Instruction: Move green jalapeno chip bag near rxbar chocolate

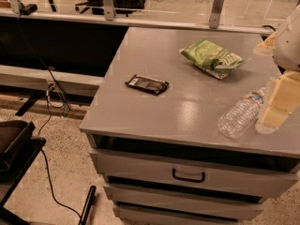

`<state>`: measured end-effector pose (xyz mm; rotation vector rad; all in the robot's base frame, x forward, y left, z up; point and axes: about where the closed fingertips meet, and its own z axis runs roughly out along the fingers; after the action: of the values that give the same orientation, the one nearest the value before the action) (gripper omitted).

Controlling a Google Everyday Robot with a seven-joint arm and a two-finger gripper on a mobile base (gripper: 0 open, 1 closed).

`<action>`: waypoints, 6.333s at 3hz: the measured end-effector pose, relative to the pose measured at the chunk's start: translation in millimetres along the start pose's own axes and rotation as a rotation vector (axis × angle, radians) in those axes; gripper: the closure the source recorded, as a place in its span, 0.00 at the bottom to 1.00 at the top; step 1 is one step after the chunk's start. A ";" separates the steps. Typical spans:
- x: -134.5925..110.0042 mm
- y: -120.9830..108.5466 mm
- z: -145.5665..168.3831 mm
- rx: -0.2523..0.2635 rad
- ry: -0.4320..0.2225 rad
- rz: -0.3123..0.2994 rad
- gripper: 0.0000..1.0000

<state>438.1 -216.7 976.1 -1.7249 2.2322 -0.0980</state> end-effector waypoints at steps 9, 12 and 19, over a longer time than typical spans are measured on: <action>-15.0 -232.7 177.3 0.107 -0.187 0.166 0.18; -31.1 -237.0 188.7 0.087 -0.129 0.135 0.88; -194.2 -161.2 159.4 -0.078 -0.287 -0.155 0.12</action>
Offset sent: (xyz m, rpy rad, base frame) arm 0.0733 -0.0158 0.0009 0.0272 -0.0732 -0.0425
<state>677.4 -53.1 904.8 -1.8216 1.9191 0.1930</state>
